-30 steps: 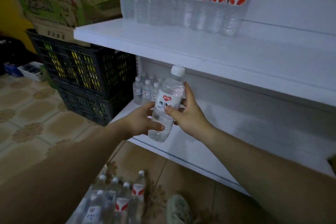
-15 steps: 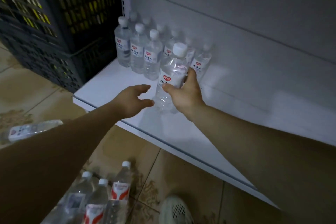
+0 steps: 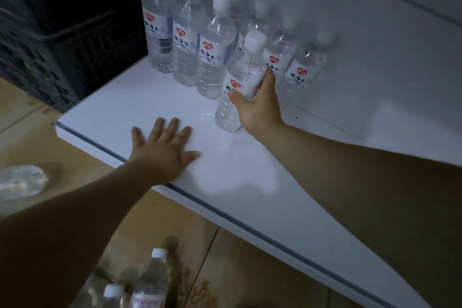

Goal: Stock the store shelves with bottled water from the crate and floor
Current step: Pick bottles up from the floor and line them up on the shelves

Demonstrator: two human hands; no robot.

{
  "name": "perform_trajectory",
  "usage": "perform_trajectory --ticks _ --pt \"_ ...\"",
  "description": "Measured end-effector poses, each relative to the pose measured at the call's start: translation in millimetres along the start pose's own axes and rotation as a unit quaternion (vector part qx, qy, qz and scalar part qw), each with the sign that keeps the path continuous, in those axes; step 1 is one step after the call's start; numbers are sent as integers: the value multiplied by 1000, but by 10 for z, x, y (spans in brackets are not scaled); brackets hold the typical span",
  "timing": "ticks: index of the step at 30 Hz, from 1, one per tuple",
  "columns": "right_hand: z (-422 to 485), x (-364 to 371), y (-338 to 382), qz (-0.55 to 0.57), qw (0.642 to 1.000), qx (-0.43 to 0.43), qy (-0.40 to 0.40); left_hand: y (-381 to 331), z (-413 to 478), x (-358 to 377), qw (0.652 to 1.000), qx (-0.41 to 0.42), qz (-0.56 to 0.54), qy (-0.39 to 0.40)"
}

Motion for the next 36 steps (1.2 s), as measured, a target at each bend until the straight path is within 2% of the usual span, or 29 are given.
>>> perform_trajectory --ticks 10,21,27,31,36 --pt "467 -9 -24 -32 998 -4 -53 4 -27 52 999 -5 17 -44" --pt "671 -36 -67 -80 996 -7 -39 14 -46 59 999 -2 -12 -45" --pt "656 -71 -3 -168 984 50 -30 12 -26 38 1000 9 -15 -13" --pt "580 -126 168 -189 976 104 -10 65 -172 -96 997 25 -76 -3" --pt "297 -79 382 -202 971 127 14 263 -787 -77 984 -8 -179 19"
Point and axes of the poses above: each hand's wrist, its own z-axis towards the middle knuckle, its own x-axis out of the palm, y = z × x, the point moved 6 cm from there along z, towards the middle knuckle, and after that the axes turned 13 degrees about y, right-handed, at the moved point
